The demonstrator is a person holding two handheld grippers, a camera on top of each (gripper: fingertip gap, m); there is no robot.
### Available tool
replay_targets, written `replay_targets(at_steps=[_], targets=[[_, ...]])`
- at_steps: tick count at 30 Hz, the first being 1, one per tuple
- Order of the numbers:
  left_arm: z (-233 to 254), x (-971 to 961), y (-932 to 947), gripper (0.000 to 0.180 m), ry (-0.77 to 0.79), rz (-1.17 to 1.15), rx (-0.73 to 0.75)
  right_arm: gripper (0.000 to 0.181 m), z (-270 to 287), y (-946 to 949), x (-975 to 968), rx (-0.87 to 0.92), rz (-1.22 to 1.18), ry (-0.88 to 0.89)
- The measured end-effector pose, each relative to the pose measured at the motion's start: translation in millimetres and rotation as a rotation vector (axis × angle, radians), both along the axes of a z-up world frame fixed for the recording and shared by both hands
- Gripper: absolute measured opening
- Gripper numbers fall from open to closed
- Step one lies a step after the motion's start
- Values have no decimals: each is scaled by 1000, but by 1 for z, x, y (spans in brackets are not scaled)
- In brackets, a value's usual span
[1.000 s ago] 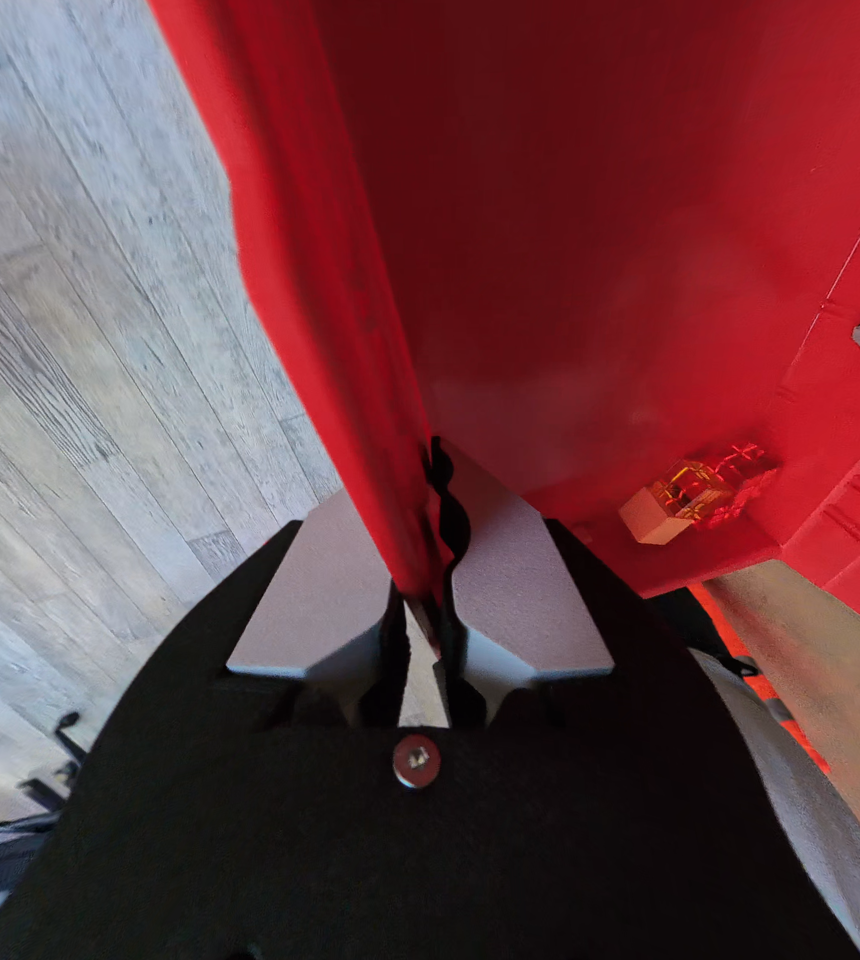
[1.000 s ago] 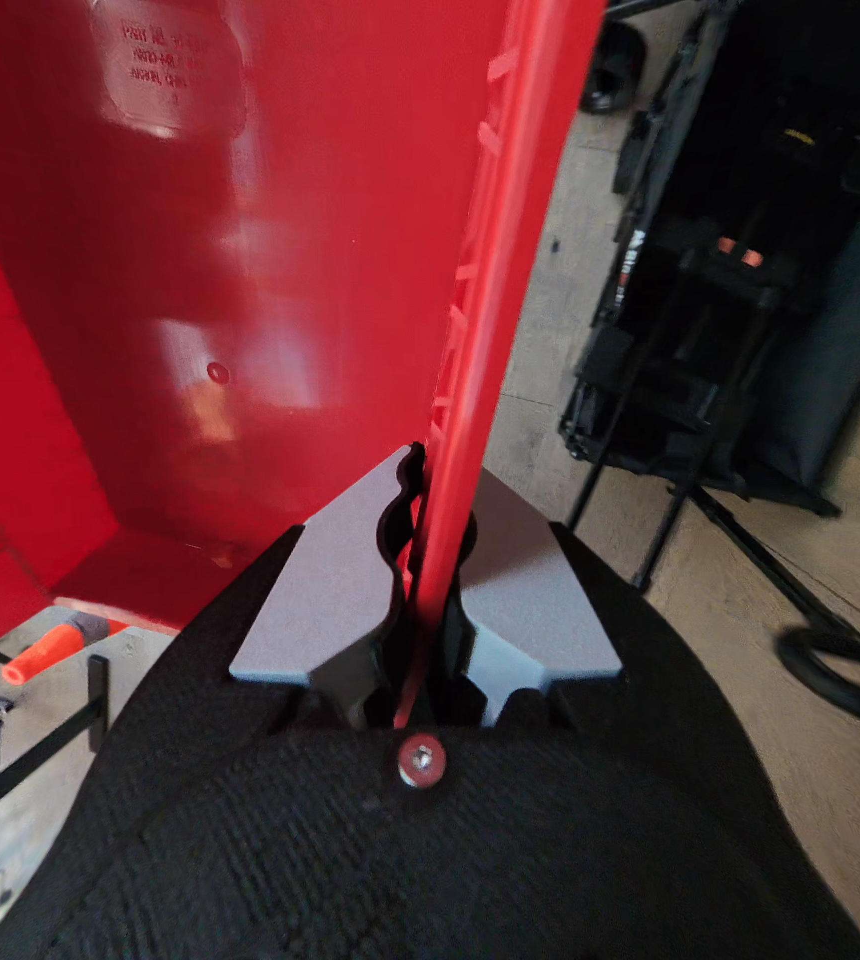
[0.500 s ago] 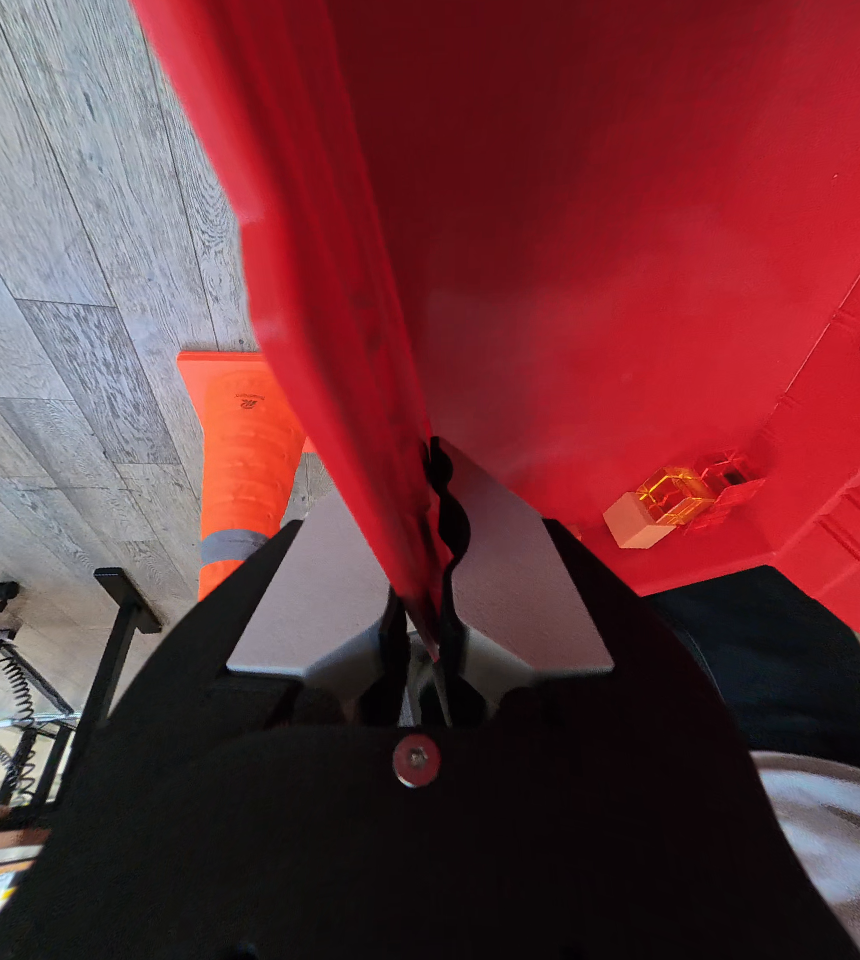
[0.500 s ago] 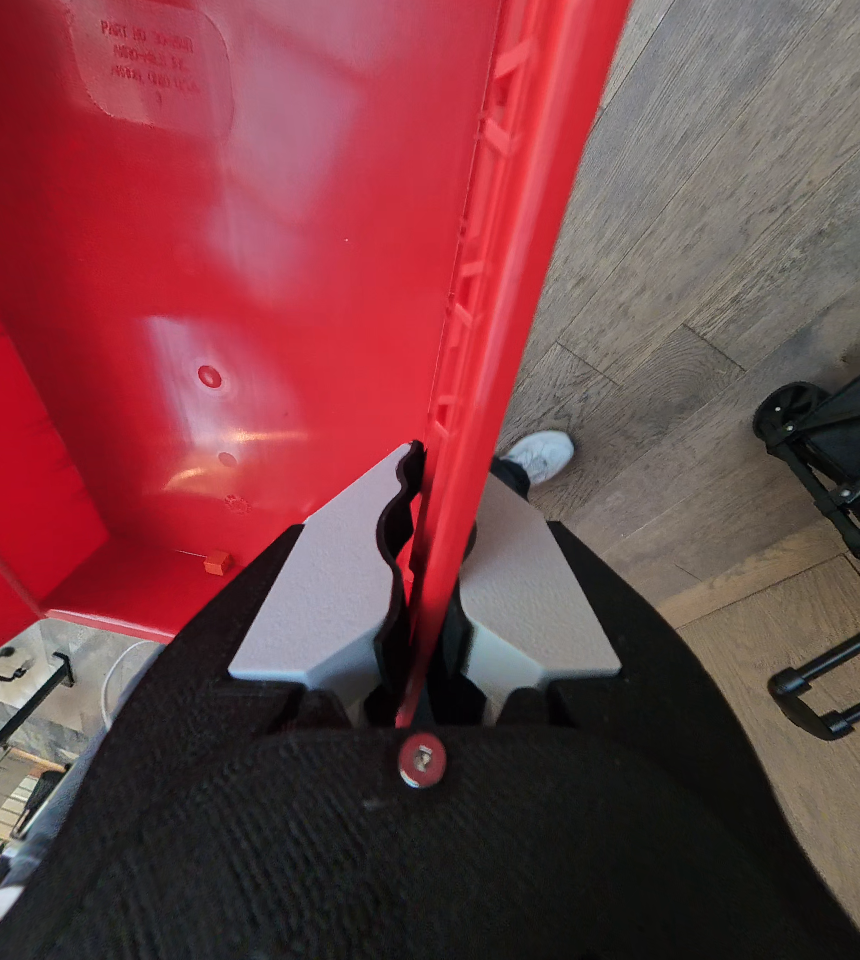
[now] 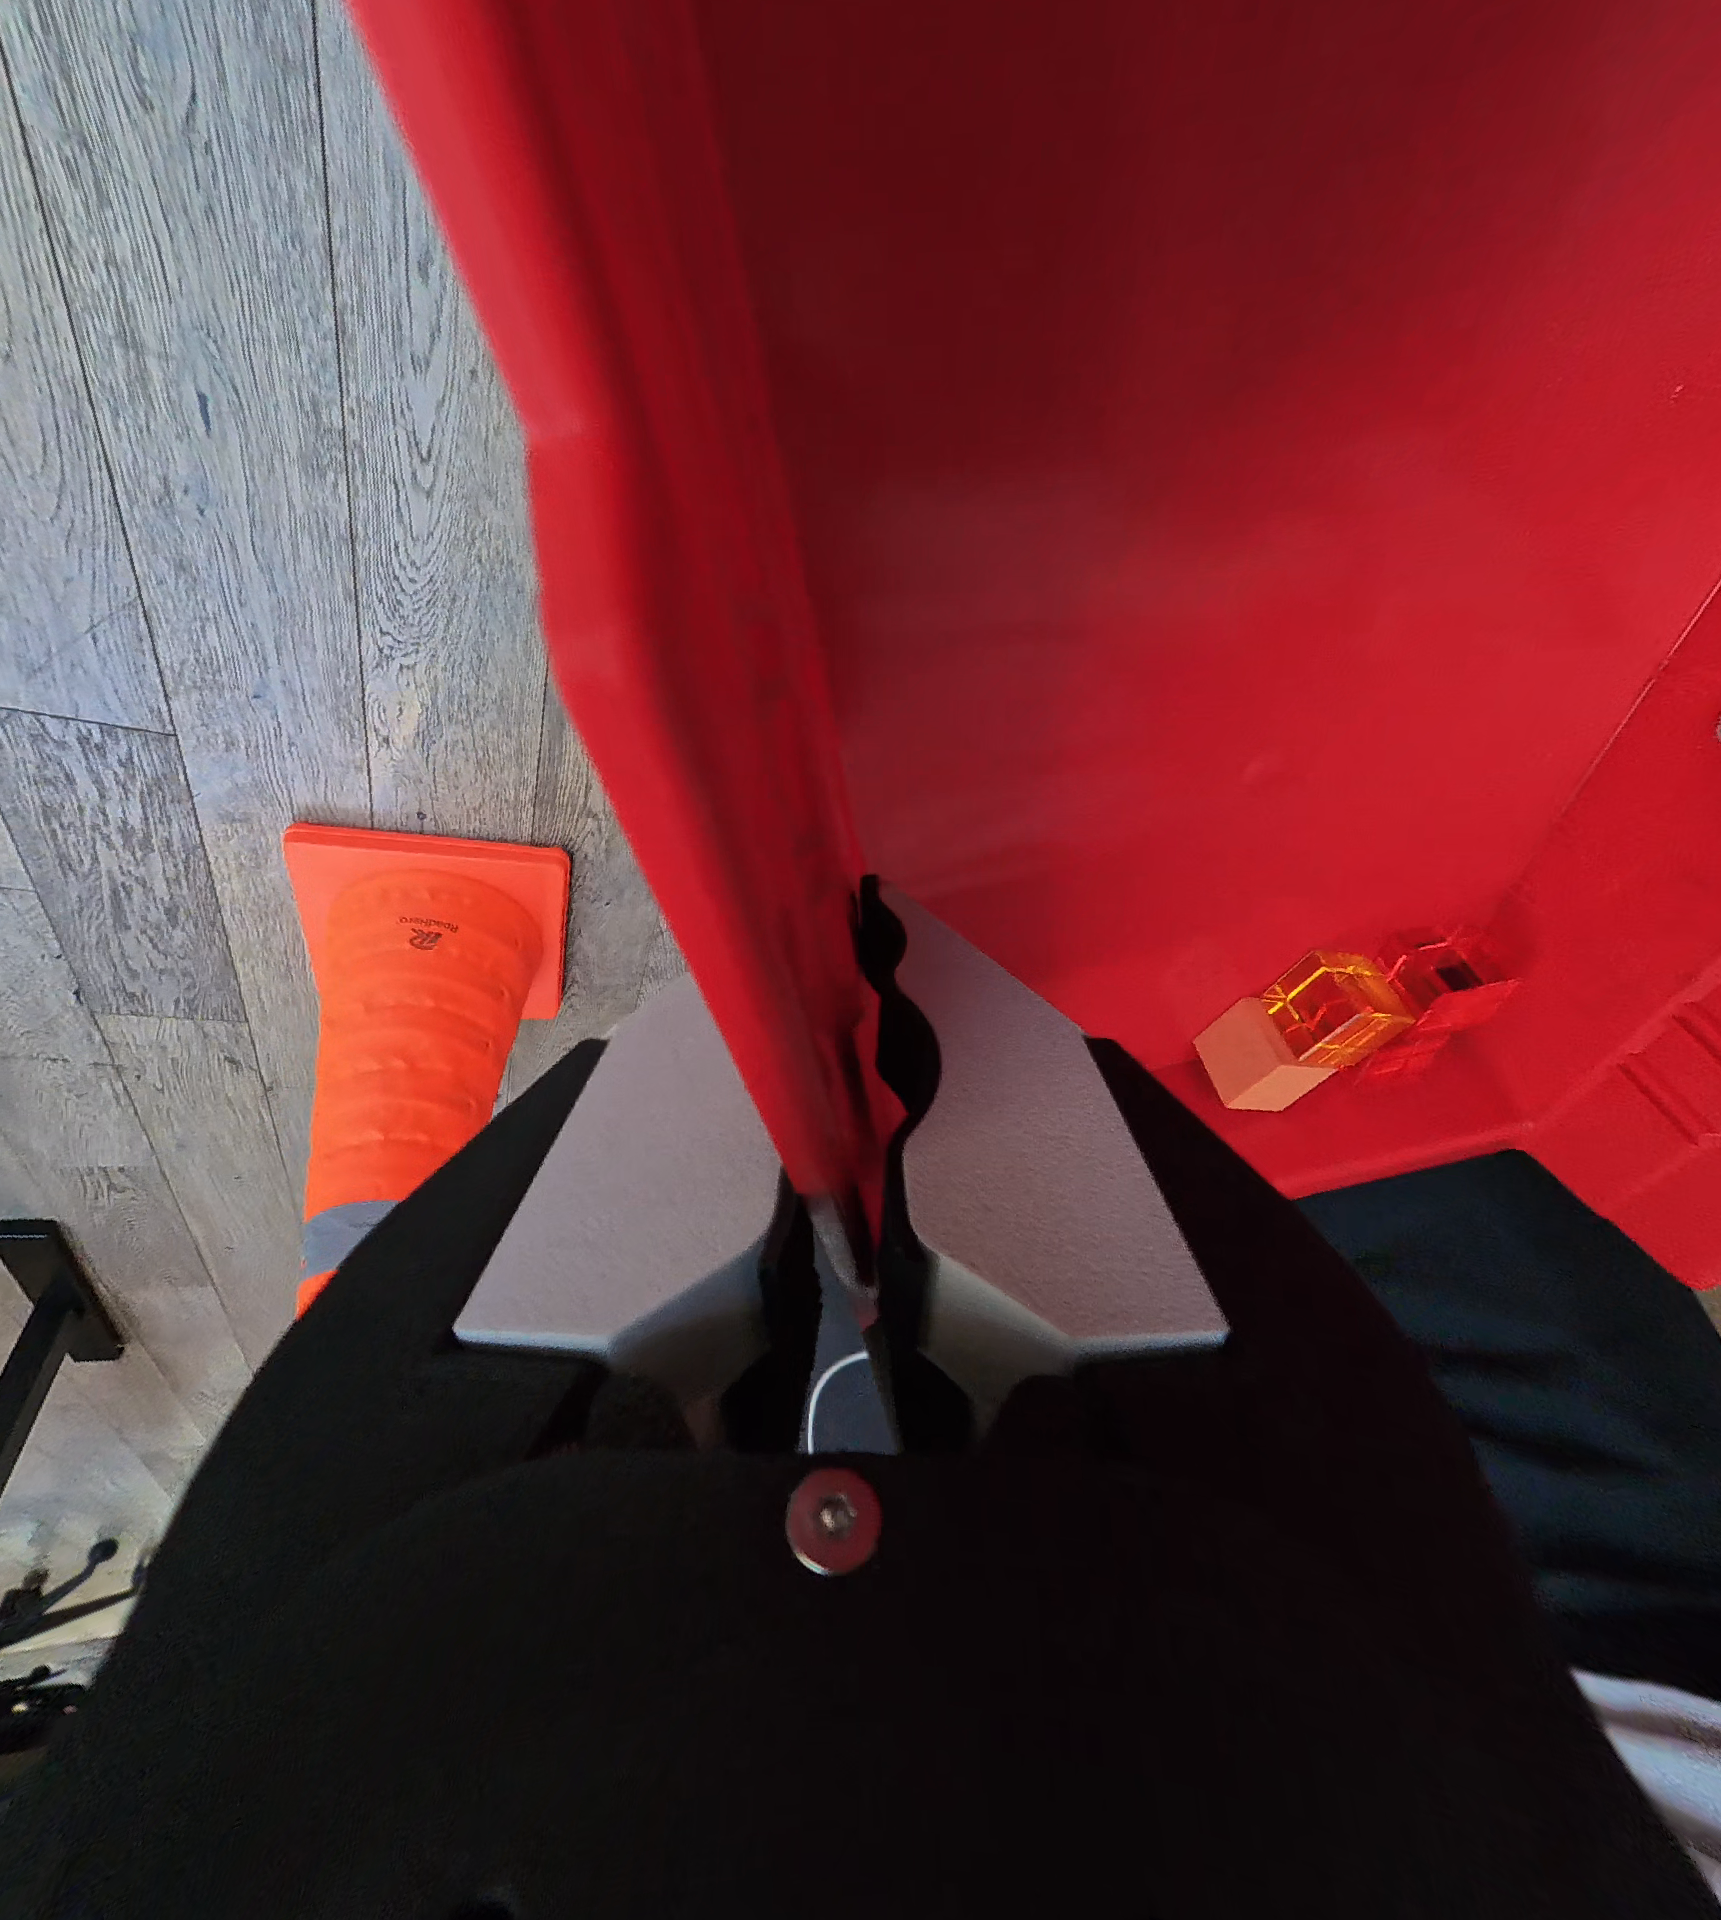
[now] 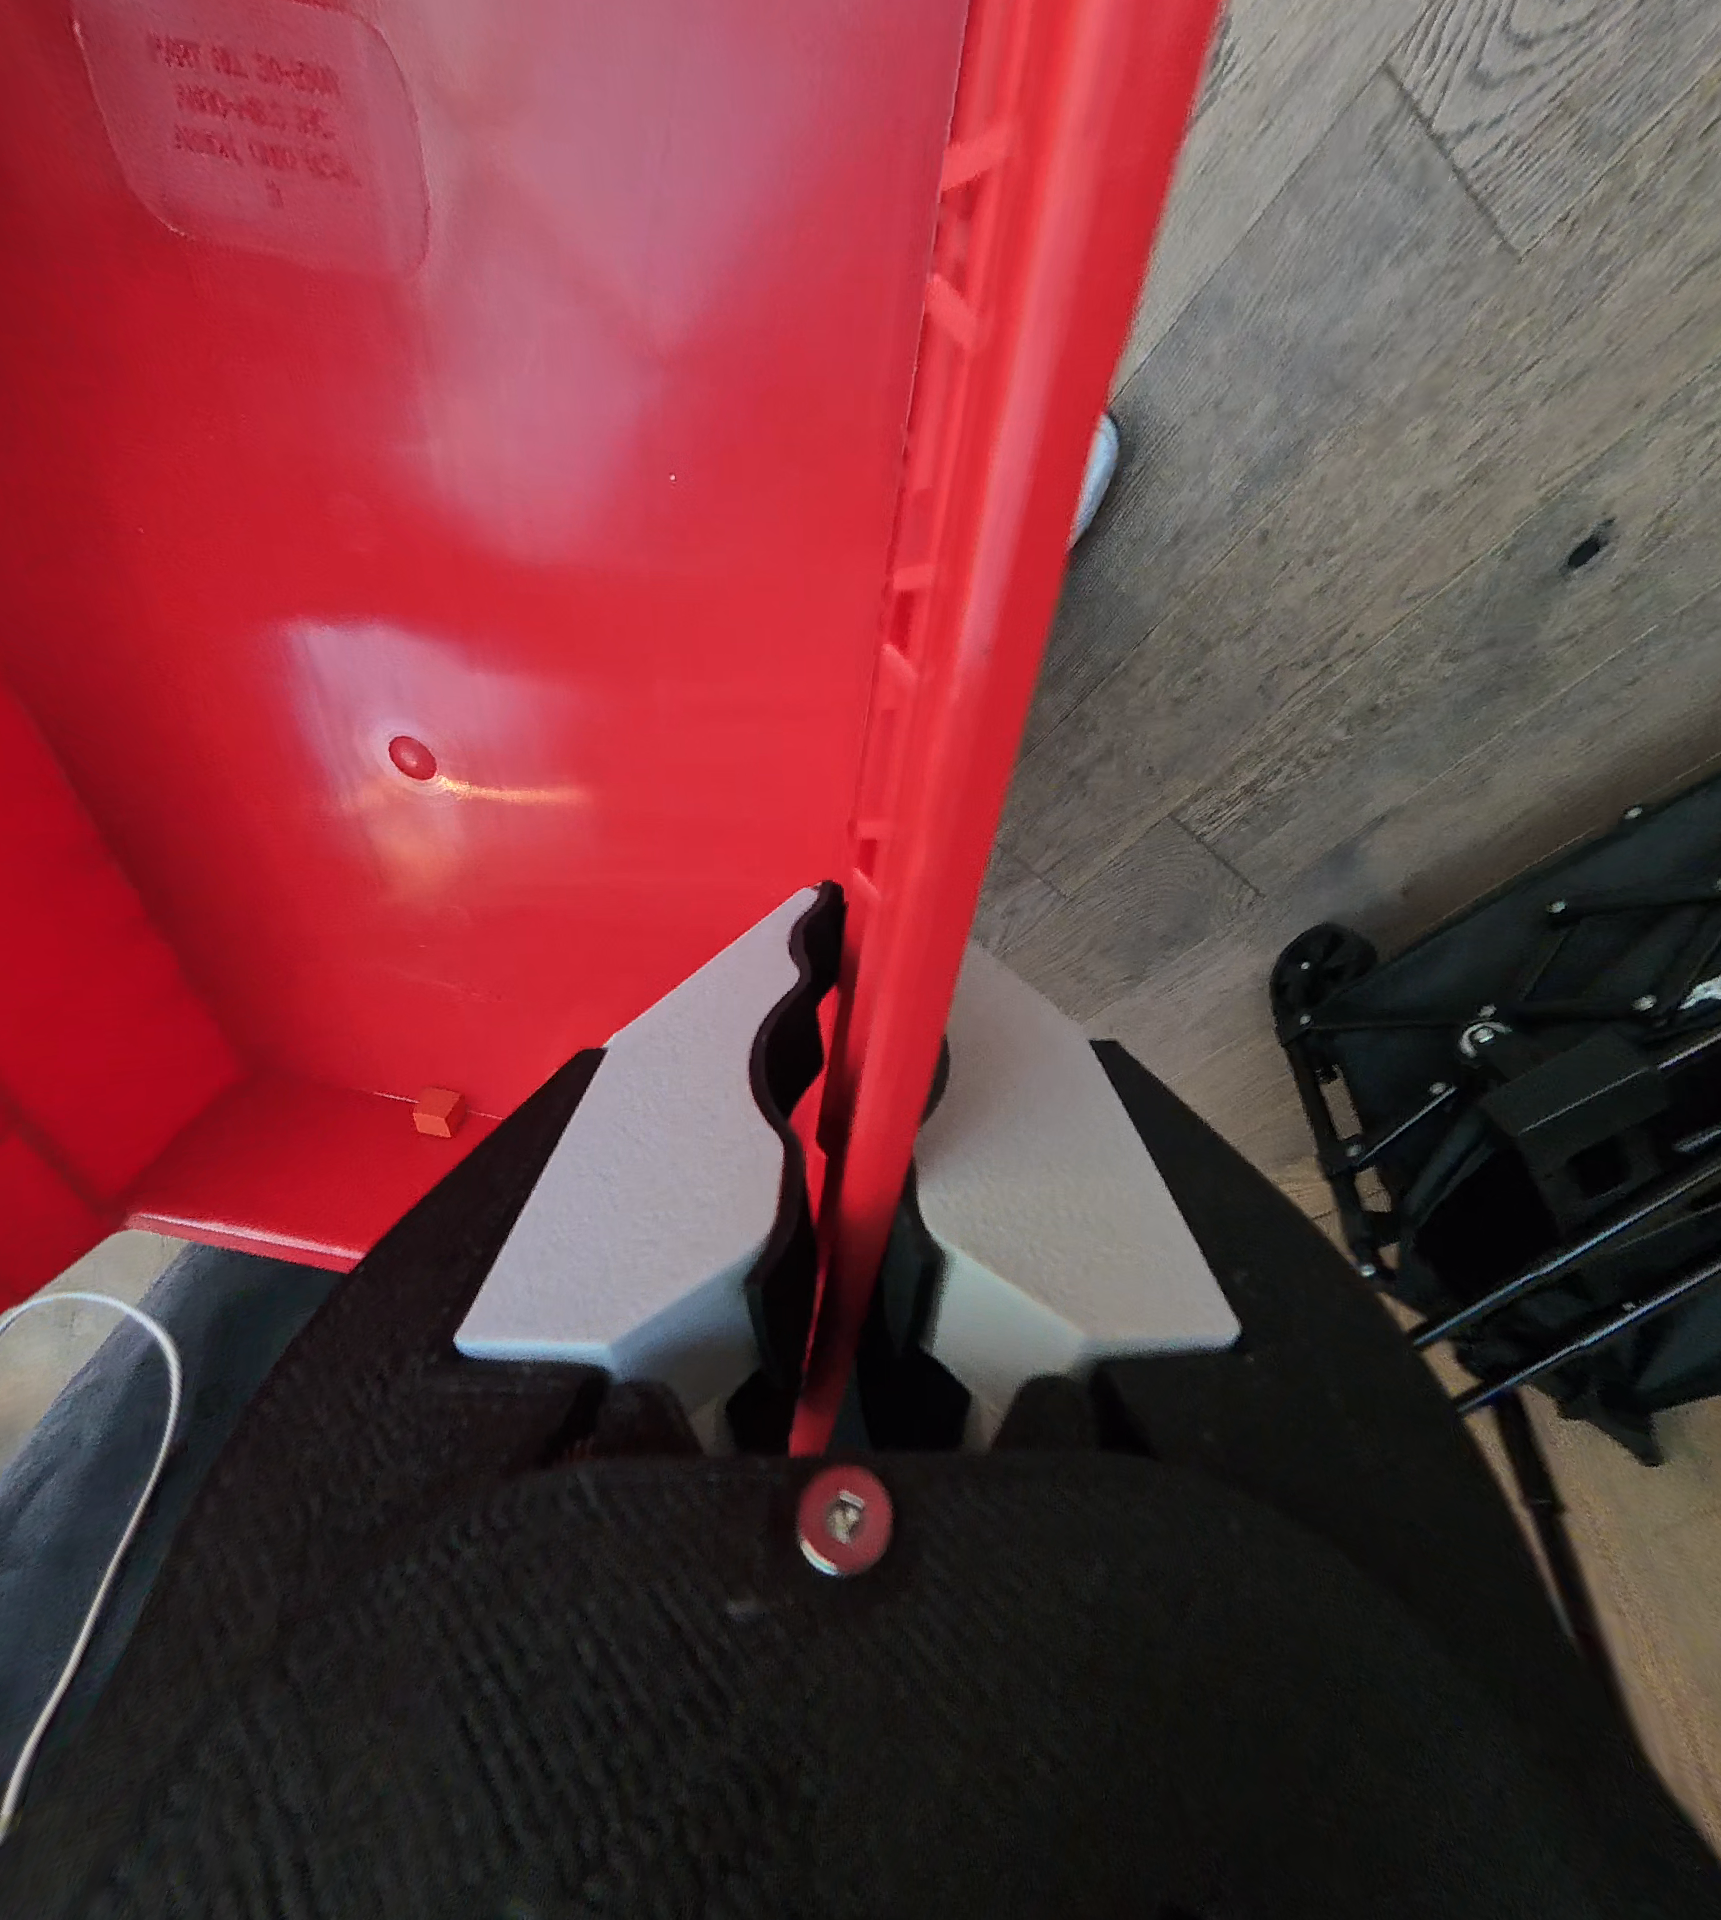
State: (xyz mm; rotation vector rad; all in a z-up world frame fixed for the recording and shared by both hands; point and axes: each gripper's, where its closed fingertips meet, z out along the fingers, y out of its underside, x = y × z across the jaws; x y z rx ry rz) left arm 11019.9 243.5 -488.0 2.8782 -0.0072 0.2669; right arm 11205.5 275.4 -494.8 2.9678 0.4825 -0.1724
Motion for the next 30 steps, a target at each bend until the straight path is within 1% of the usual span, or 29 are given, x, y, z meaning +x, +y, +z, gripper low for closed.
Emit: replay_targets(at_steps=[6, 11, 17, 22, 25, 30], targets=[[24, 24, 127, 0, -21, 40, -43, 2, 25, 142, 22, -60, 78, -12], [46, 43, 229, 0, -32, 1, -50, 2, 47, 235, 42, -73, 66, -5], [41, 51, 348, 0, -58, -53, -68, 2, 46, 346, 51, -102, 42, -26], [33, 32, 452, 0, -55, -110, -100, 2, 35, 444, 31, -164, -2, -18], [40, 10, 518, 0, -41, -126, -128, 2, 40, 505, 9, -182, -4, 0], [54, -16, 622, 0, -26, -140, -122, 3, 51, 604, -16, -178, -20, 31]])
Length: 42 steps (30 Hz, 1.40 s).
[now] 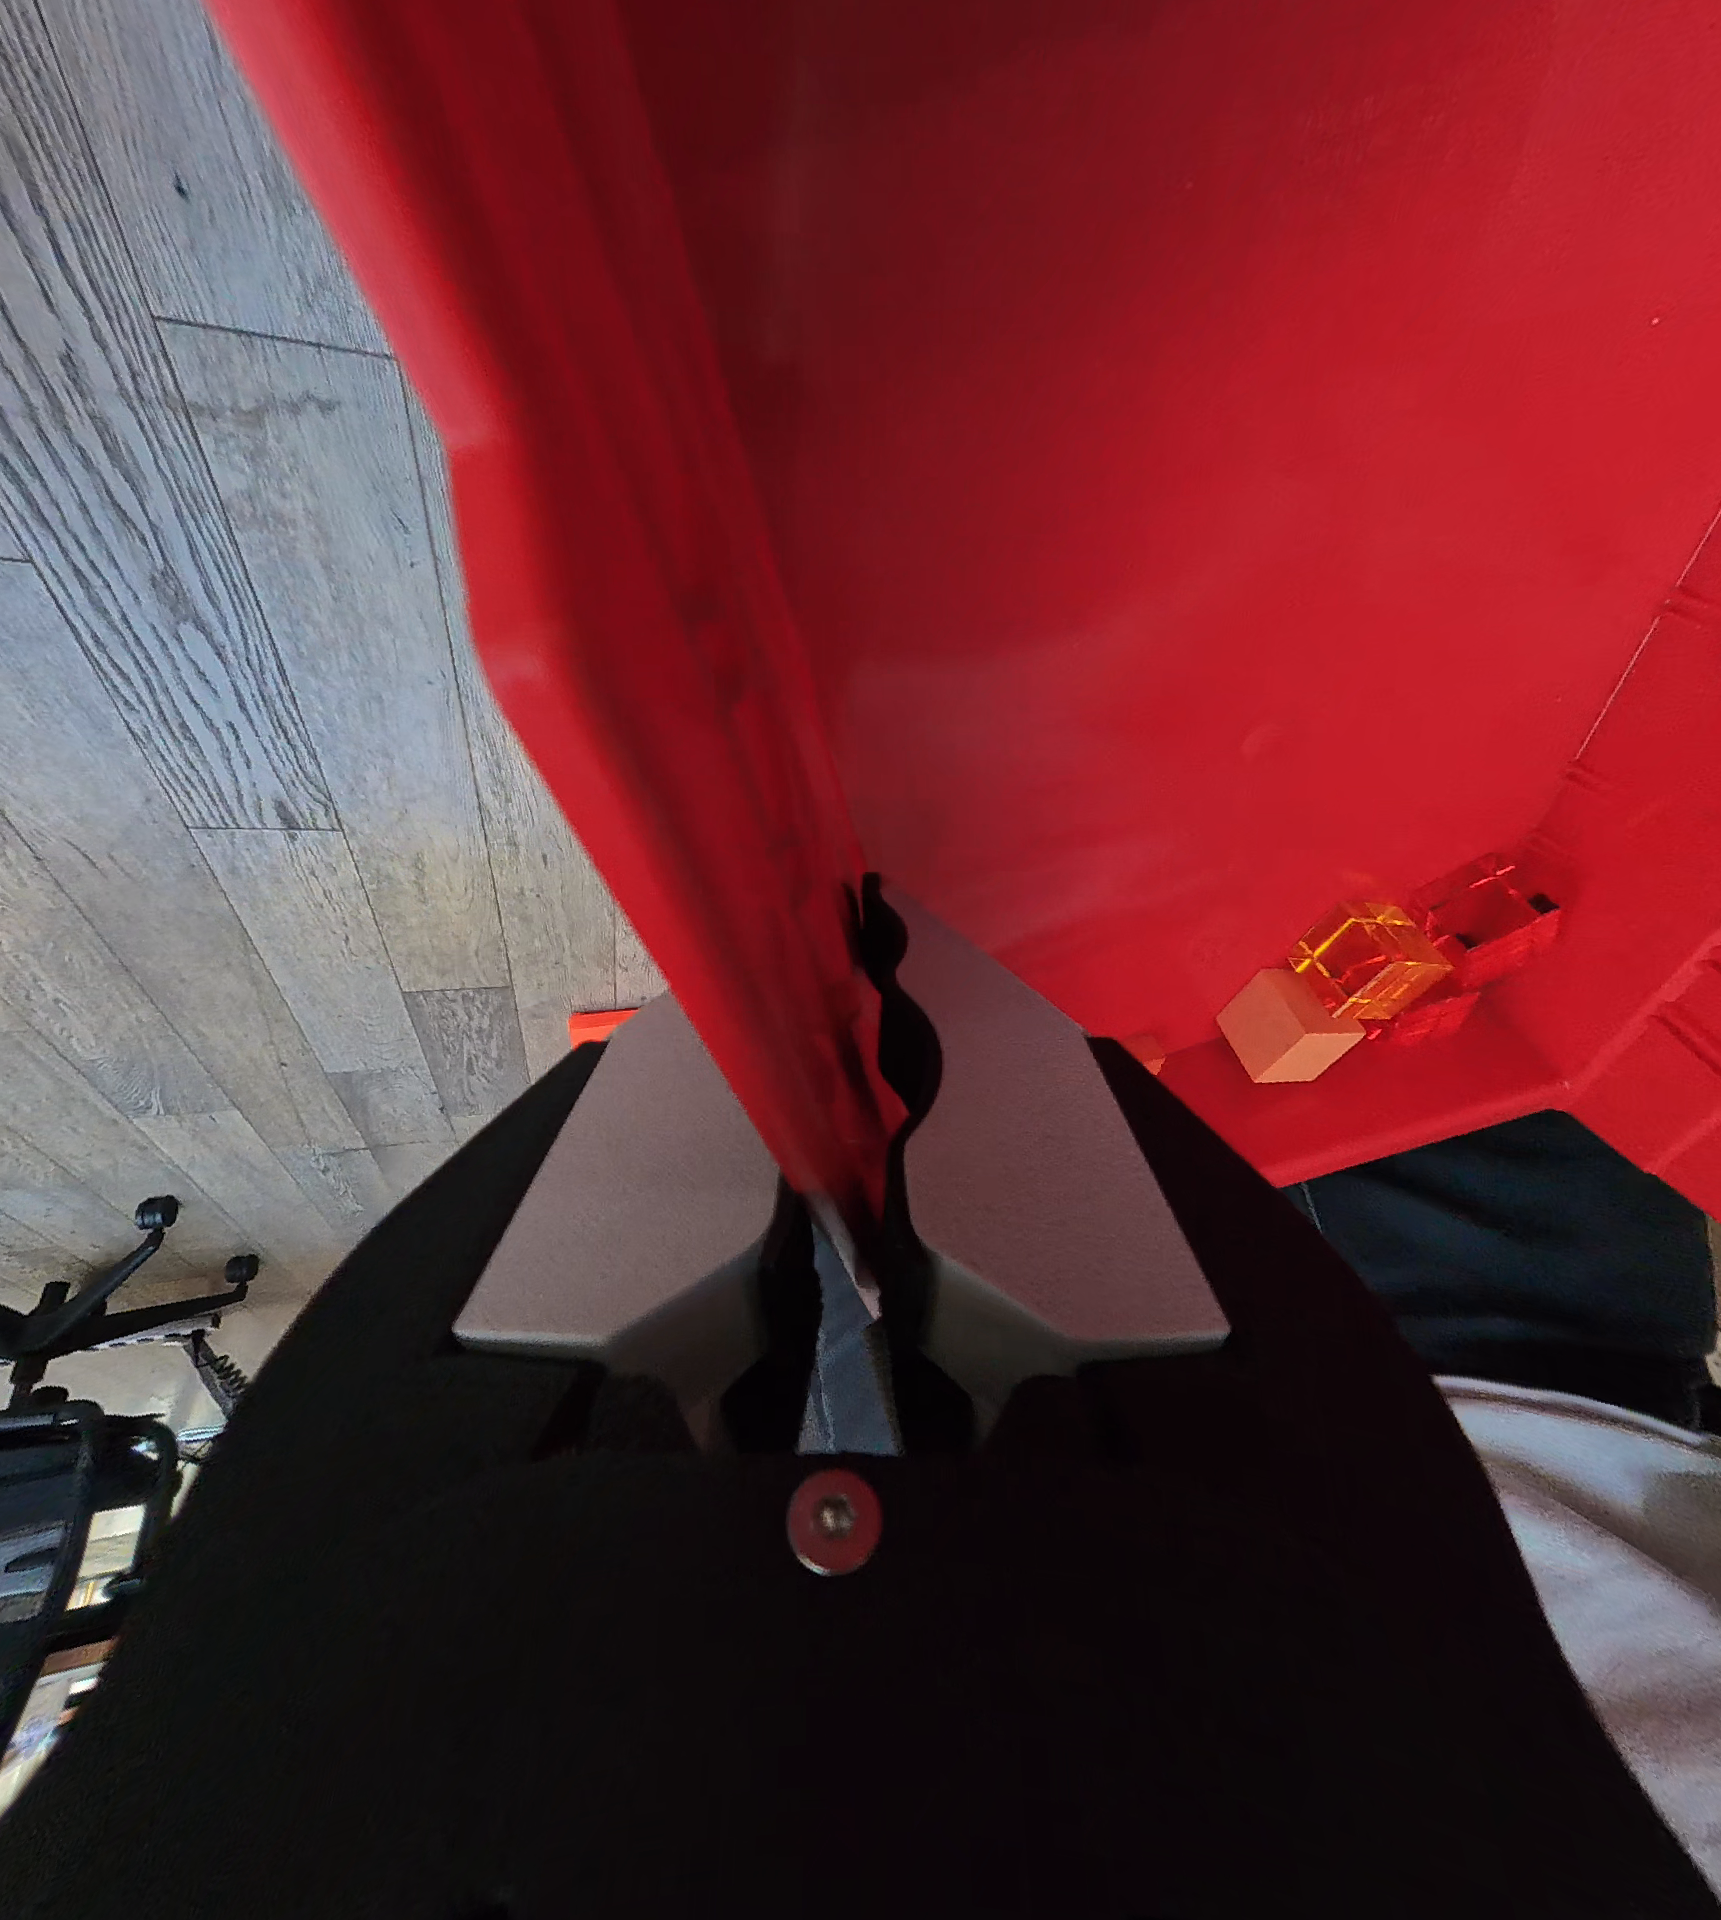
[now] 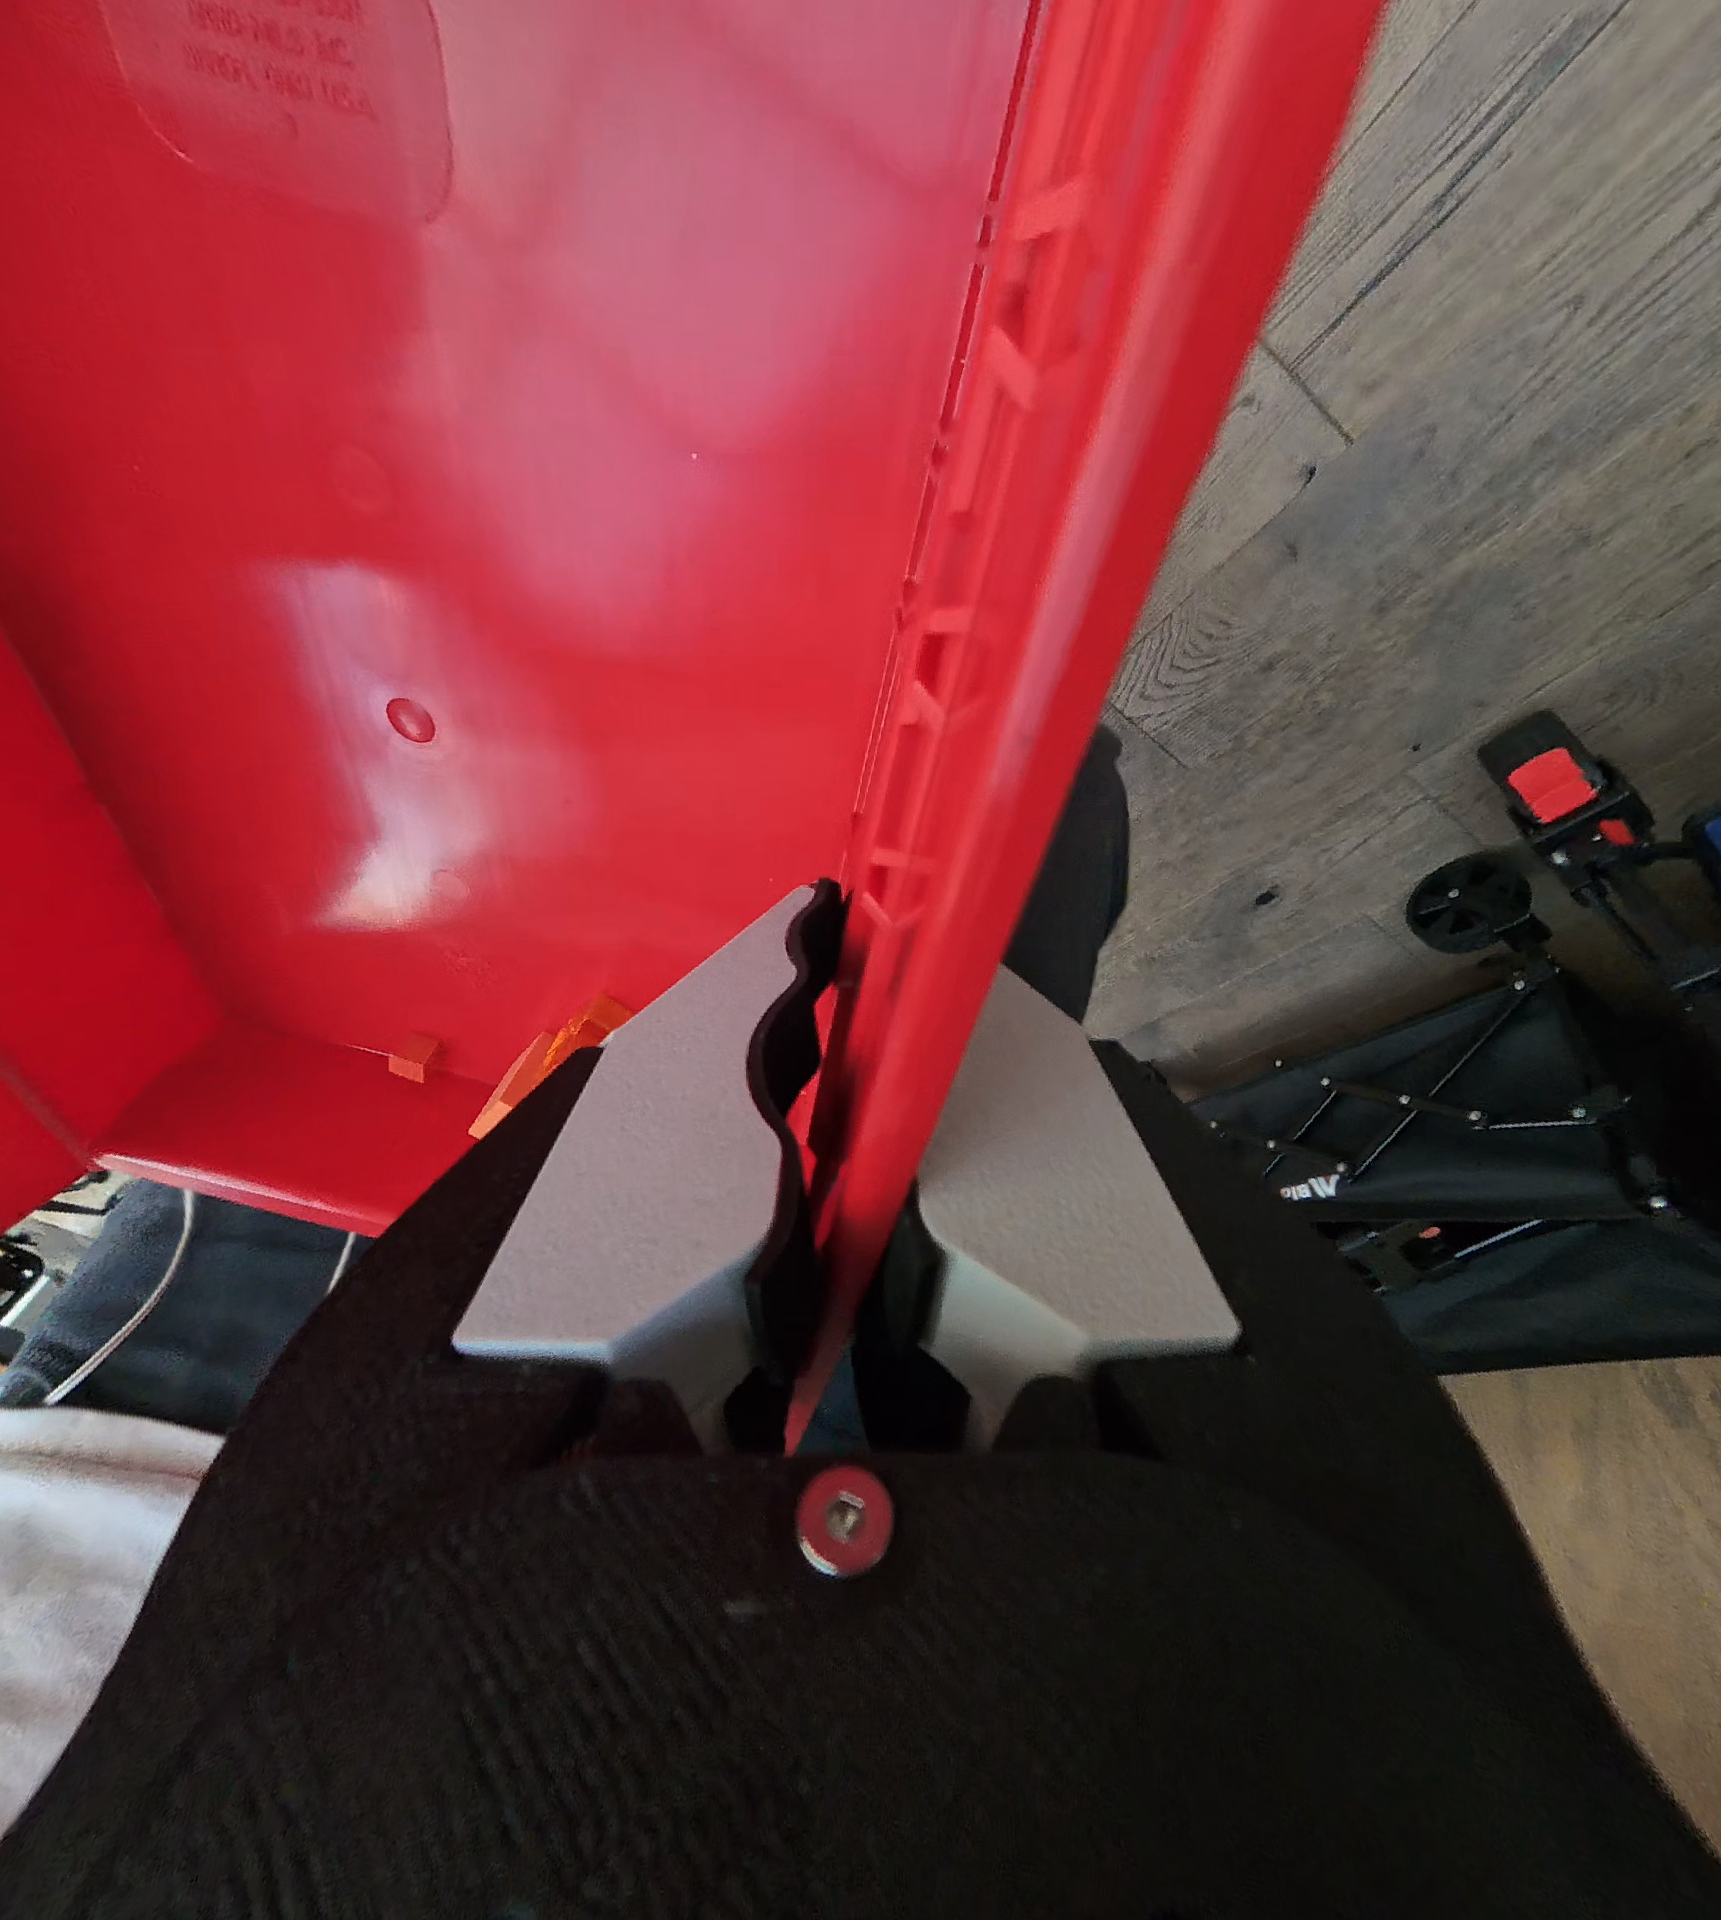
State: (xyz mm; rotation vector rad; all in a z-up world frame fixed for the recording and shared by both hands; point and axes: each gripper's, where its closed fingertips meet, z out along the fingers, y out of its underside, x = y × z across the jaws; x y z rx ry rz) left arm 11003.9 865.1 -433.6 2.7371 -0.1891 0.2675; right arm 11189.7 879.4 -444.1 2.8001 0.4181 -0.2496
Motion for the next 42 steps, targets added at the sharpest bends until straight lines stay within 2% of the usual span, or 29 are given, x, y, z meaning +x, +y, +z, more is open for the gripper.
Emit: replay_targets(at_steps=[7, 11, 22, 27, 32, 42], targets=[[6, -14, 140, 0, -20, 104, 9, 2, 8, 162, -16, 3, 127, -18], [26, -38, 213, 0, -40, 245, 22, 3, 32, 261, -47, -25, 293, -3], [165, -216, 369, 2, -29, 635, 144, 3, 174, 479, -263, 106, 703, 34], [211, -325, 405, 2, 7, 738, 179, 3, 215, 530, -387, 163, 816, 84], [211, -414, 424, 2, 41, 786, 153, 3, 207, 553, -482, 130, 876, 95], [160, -509, 455, 2, 26, 927, 106, 4, 156, 598, -596, 18, 1045, 77]])
